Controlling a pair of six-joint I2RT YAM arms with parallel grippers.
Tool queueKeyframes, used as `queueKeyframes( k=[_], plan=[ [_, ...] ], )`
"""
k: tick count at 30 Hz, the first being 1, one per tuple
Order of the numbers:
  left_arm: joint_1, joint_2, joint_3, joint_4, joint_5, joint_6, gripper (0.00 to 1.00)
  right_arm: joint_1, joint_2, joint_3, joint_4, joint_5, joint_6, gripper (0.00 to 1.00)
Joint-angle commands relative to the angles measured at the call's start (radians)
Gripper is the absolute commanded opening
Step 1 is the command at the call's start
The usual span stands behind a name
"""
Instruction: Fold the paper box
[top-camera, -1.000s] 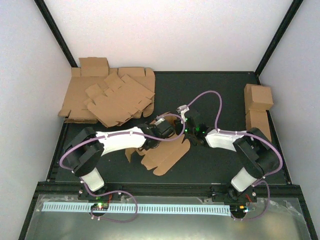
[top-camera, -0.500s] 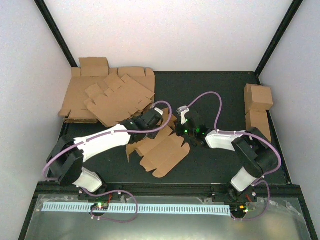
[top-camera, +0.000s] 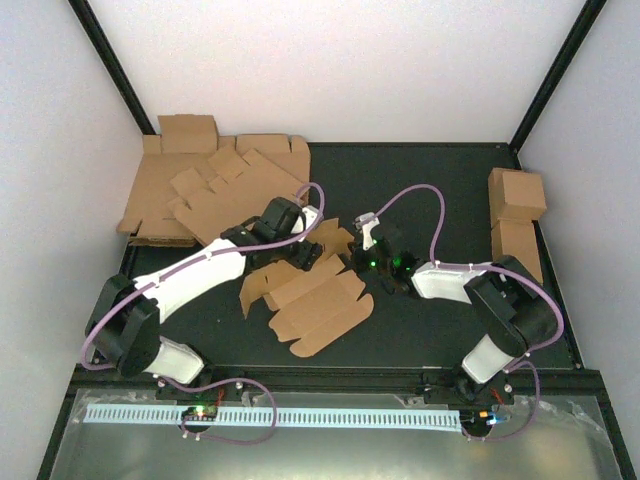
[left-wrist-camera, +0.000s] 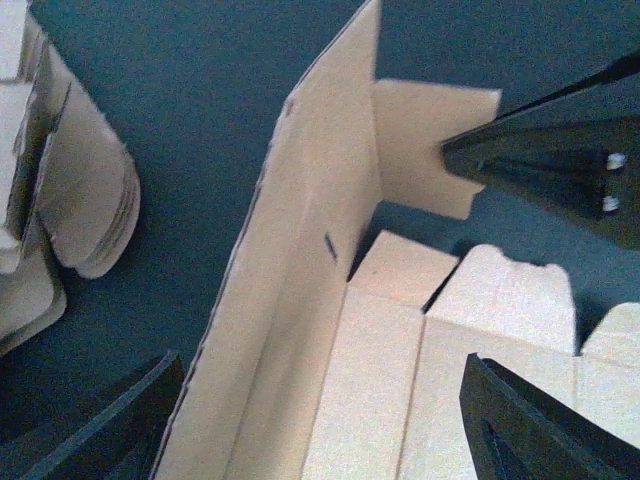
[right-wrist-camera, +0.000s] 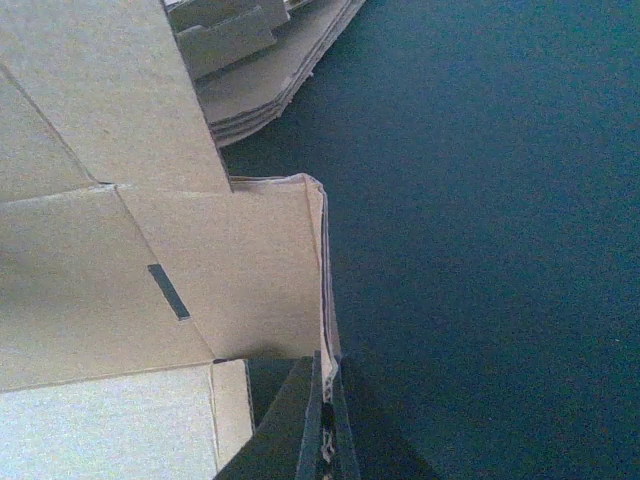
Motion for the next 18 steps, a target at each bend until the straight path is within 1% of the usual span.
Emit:
queueKeyframes(
  k=[1, 3, 5, 9, 13, 18],
  plan=[
    [0.004, 0.020, 0.055, -0.018, 0.093, 0.053, 0.79, 0.008, -0.027, -0.010, 0.031, -0.002, -0.015, 0.02],
    [-0.004, 0.017, 0.036, -0.022, 0.077, 0.055, 0.79, 0.008, -0.031, -0.011, 0.032, -0.003, -0.015, 0.02],
    [-0.026, 0.006, 0.014, -0.017, 0.023, 0.055, 0.79, 0.007, -0.035, -0.014, 0.031, -0.007, -0.015, 0.02],
    [-0.100, -0.001, -0.019, -0.010, -0.151, 0.060, 0.75, 0.009, -0.050, -0.025, 0.028, -0.014, -0.008, 0.02],
    [-0.188, -0.005, -0.054, 0.006, -0.326, 0.039, 0.69, 0.020, -0.073, -0.036, 0.019, -0.009, -0.008, 0.02],
    [-0.272, -0.021, -0.101, 0.032, -0.506, 0.014, 0.70, 0.039, -0.094, -0.037, -0.011, 0.010, -0.001, 0.02]
  ],
)
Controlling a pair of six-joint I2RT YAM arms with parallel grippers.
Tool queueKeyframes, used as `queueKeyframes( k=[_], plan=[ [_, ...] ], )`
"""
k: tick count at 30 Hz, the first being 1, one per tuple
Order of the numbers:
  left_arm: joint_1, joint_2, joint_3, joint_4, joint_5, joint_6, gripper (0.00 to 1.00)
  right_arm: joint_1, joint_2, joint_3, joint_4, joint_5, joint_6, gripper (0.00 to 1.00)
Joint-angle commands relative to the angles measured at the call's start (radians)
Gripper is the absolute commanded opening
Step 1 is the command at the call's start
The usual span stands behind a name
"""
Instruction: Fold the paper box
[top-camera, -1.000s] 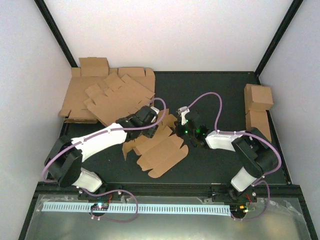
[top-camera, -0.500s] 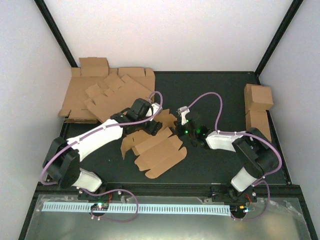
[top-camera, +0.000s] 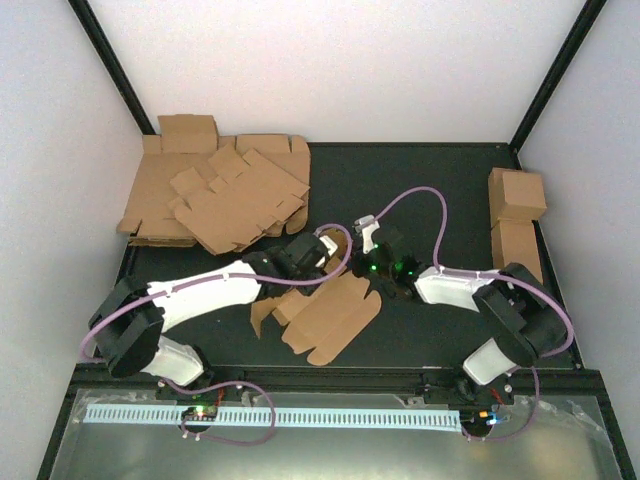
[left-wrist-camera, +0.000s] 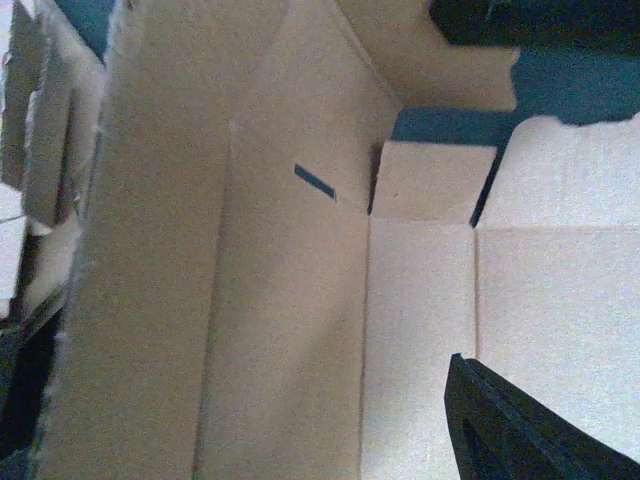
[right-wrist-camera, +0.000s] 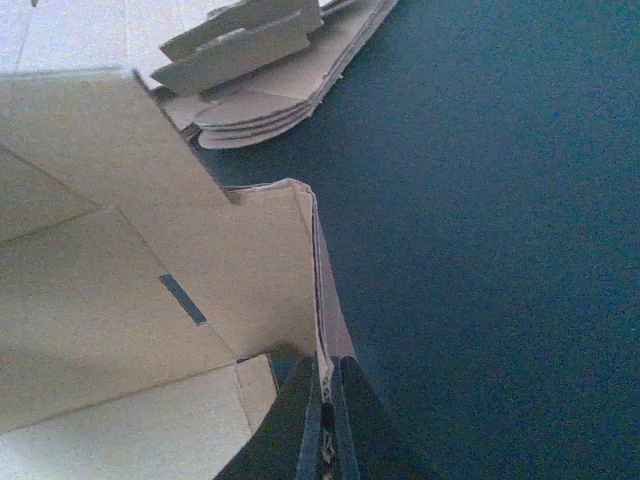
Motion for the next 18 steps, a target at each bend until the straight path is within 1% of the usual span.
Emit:
queueKeyframes(
  k=[1, 5, 7, 9, 11, 14, 16, 18],
  plan=[
    [-0.073, -0.024, -0.033, 0.029, -0.262, -0.023, 0.70, 0.021, -0.047, -0.013, 0.000, 0.020, 0.003, 0.02],
    [-0.150, -0.007, -0.048, 0.033, -0.394, -0.025, 0.70, 0.033, -0.073, -0.034, -0.002, 0.023, 0.007, 0.02],
    [-0.170, 0.000, -0.059, 0.049, -0.427, -0.043, 0.64, 0.033, -0.075, -0.036, -0.003, 0.021, 0.007, 0.02],
    [-0.170, -0.014, -0.077, 0.075, -0.413, -0.067, 0.61, 0.035, -0.067, -0.037, -0.003, 0.022, 0.009, 0.02],
    [-0.169, -0.048, -0.095, 0.104, -0.391, -0.097, 0.60, 0.035, -0.049, -0.033, -0.001, 0.026, 0.011, 0.02],
    [-0.165, -0.110, -0.136, 0.164, -0.324, -0.086, 0.61, 0.035, -0.038, -0.032, 0.005, 0.026, 0.012, 0.02],
    [-0.166, -0.121, -0.144, 0.164, -0.311, -0.067, 0.62, 0.035, -0.052, -0.036, 0.005, 0.029, 0.010, 0.02],
    [-0.166, -0.102, -0.134, 0.131, -0.335, -0.065, 0.62, 0.034, -0.069, -0.039, 0.000, 0.027, 0.010, 0.02]
  ],
)
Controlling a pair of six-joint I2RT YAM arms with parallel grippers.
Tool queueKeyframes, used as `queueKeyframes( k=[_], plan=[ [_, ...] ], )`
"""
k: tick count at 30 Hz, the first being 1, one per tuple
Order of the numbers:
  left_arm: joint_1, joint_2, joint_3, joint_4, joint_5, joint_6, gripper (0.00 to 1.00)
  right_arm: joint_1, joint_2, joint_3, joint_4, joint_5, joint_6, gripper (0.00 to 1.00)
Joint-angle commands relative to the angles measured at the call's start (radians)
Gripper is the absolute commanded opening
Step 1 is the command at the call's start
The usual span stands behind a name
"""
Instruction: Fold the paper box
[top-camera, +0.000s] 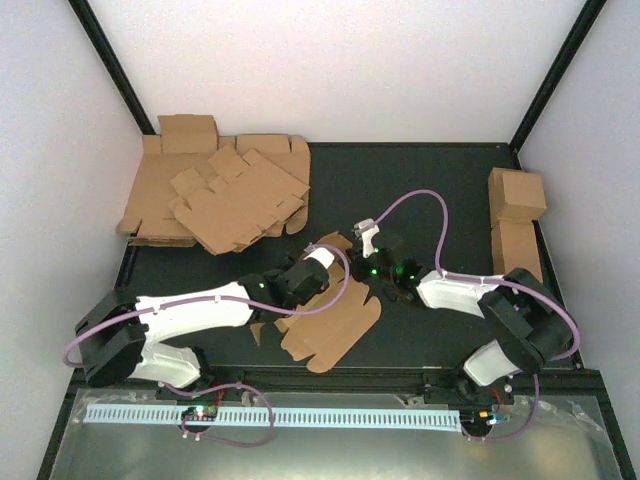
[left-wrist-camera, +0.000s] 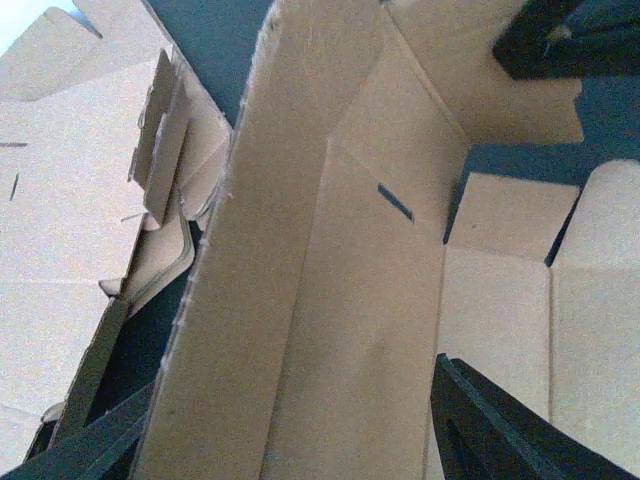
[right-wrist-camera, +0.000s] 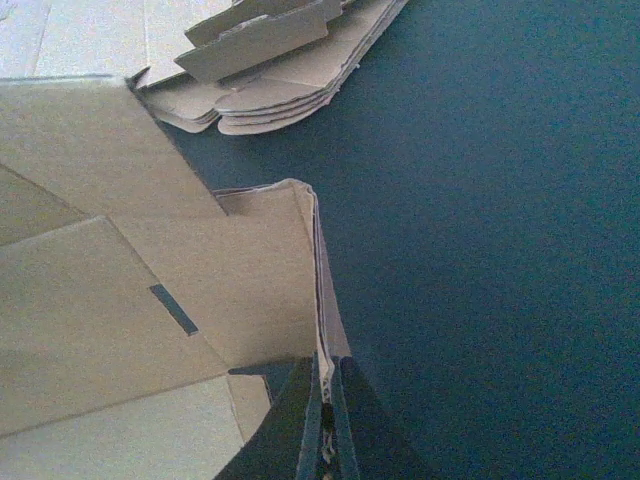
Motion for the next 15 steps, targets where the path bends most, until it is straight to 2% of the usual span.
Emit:
queueKeyframes(
  k=[1, 11, 15],
  plan=[
    [-0.003, 0.010, 0.022, 0.009, -0.015, -0.010, 0.62, 0.006, -0.031, -0.015, 0.014, 0.018, 0.009, 0.02],
    [-0.090, 0.127, 0.088, -0.098, -0.103, -0.055, 0.59, 0.044, -0.112, -0.044, -0.052, 0.074, 0.015, 0.03],
    [-0.150, 0.215, 0.169, -0.217, -0.234, -0.116, 0.61, 0.044, -0.134, -0.056, -0.059, 0.093, 0.010, 0.03]
  ],
)
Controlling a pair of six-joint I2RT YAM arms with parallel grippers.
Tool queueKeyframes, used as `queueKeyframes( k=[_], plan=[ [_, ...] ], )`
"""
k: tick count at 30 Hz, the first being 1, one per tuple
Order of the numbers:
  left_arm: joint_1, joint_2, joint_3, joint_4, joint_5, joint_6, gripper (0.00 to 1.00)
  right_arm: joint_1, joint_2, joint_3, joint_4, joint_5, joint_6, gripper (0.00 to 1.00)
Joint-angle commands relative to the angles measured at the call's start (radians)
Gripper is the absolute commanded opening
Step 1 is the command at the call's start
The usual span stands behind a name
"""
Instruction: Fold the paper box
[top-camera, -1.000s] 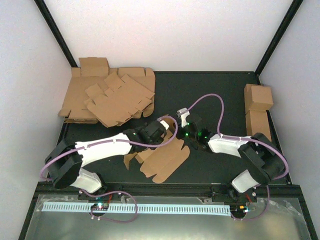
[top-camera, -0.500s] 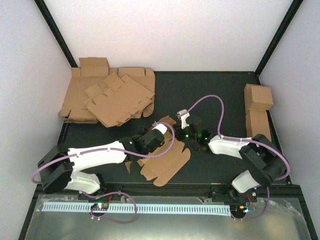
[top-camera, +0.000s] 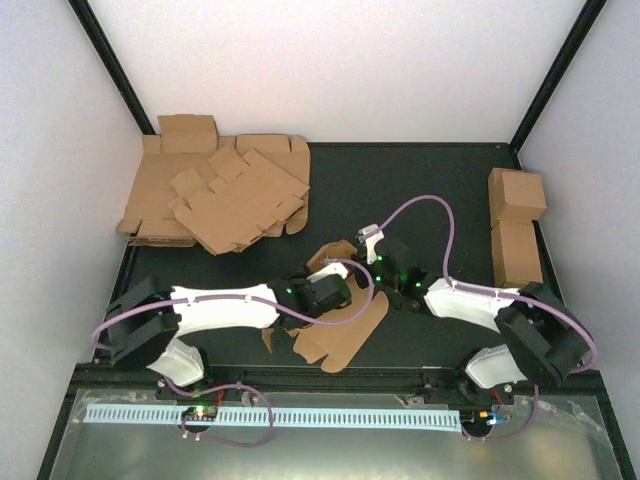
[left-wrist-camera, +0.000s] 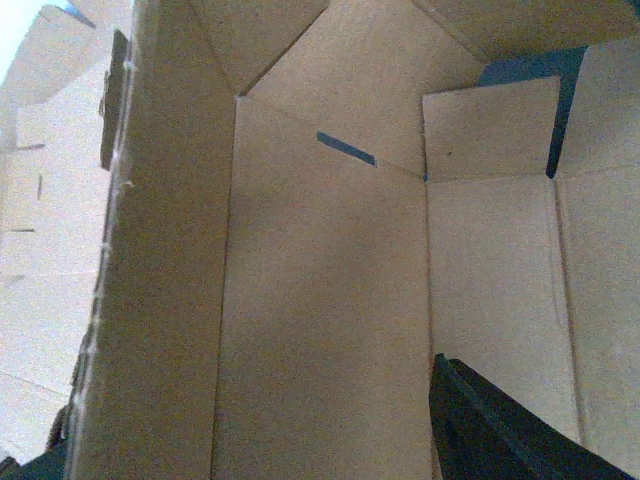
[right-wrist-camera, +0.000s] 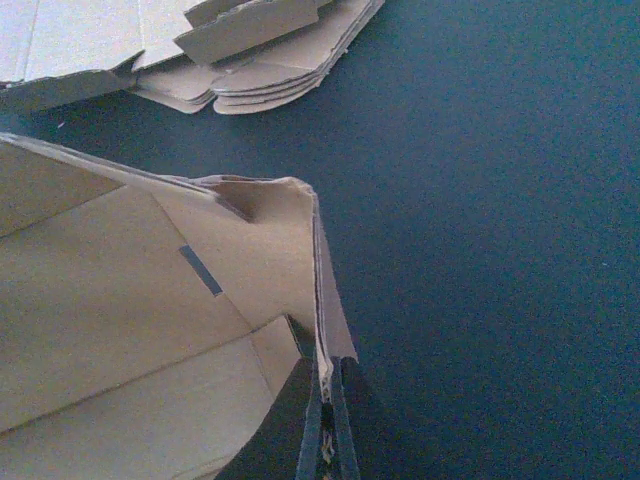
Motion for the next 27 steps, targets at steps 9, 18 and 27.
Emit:
queueKeyframes(
  k=[9, 18, 27],
  plan=[
    [-0.150, 0.320, 0.295, -0.458, -0.296, -0.308, 0.69, 0.010, -0.068, -0.037, -0.001, 0.026, 0.030, 0.06],
    [-0.177, 0.366, 0.328, -0.492, -0.316, -0.382, 0.69, 0.011, -0.126, -0.110, -0.012, 0.009, 0.083, 0.06],
    [-0.205, 0.393, 0.383, -0.488, -0.271, -0.406, 0.71, 0.013, -0.116, -0.141, 0.030, -0.015, 0.159, 0.06]
  ],
)
